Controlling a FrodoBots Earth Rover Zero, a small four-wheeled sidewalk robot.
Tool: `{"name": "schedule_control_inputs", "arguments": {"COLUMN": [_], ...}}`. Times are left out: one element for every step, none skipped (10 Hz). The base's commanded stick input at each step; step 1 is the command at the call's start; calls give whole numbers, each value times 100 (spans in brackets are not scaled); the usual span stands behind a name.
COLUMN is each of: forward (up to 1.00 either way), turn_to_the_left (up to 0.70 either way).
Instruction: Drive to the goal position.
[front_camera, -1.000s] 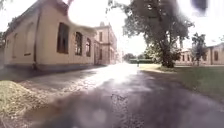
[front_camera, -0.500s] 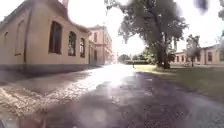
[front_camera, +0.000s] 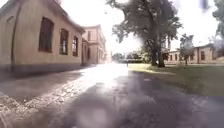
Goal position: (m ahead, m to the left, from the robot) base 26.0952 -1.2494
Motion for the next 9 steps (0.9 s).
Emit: {"name": "schedule_control_inputs", "arguments": {"forward": [85,85,85,85,85,85,85,85,85], "turn_to_the_left": [0,0,0,0,-3,-22,-34,-28,-8]}}
